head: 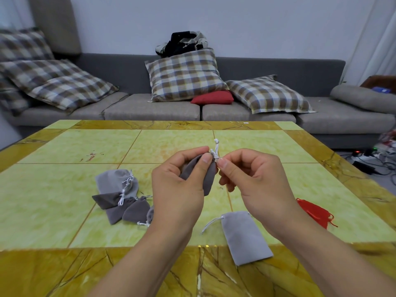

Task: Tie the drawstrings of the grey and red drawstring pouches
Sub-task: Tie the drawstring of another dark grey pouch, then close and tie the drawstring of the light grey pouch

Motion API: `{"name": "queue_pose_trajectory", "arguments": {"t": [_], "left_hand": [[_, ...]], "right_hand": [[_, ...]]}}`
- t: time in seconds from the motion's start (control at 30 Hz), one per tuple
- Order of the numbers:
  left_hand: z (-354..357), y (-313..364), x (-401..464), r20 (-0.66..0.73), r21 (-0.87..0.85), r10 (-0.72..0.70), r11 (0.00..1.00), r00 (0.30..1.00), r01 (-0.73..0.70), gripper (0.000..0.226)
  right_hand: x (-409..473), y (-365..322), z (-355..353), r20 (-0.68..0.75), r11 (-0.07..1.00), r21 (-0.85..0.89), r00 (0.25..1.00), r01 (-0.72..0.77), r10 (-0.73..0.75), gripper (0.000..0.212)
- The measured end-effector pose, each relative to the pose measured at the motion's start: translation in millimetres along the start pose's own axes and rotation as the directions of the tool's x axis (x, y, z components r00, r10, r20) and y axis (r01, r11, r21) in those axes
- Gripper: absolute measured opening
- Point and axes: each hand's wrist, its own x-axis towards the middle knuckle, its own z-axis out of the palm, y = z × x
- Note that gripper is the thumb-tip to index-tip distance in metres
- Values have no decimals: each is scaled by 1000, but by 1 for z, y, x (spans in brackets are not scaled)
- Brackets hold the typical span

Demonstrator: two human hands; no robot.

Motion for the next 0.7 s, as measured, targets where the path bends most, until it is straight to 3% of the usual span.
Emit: {"name": "queue_pose_trajectory", "arguments": {"t": [0.07,0.13,0.23,0.3,0.37,0.43,0.5,0.63,0.7], "left_hand": [[-3,-2,4,32,8,-46,999,998,46,9],[-9,-6,10,75,15,-140,990,987,139,9],[-22,-14,24,89,88,-255,965,963,248,10],[-31,-17,34,76,183,-317,936,945,299,13],[-43,-19,43,61,311,-370,890,927,334,17],[-60,-28,54,61,628,-363,738,930,247,24],[-74,-37,61,74,872,-369,475,927,119,34],[-79,-42,63,68,990,-389,141,919,-14,57],[-65,-39,57,137,983,-259,151,956,-100,60]], "right_hand": [[2,0,-1,25,997,37,997,-74,73,17],[7,3,-5,46,973,87,976,-215,211,39],[17,20,-16,32,913,15,913,-408,407,63],[22,42,-26,57,873,-240,891,-425,450,50],[27,68,-37,123,759,-587,896,-281,427,29],[31,83,-46,198,630,-761,871,-153,450,19],[35,88,-54,244,586,-801,830,-119,502,24],[41,89,-70,221,600,-786,839,-149,497,18],[43,85,-82,187,637,-742,848,-209,496,15]]}}
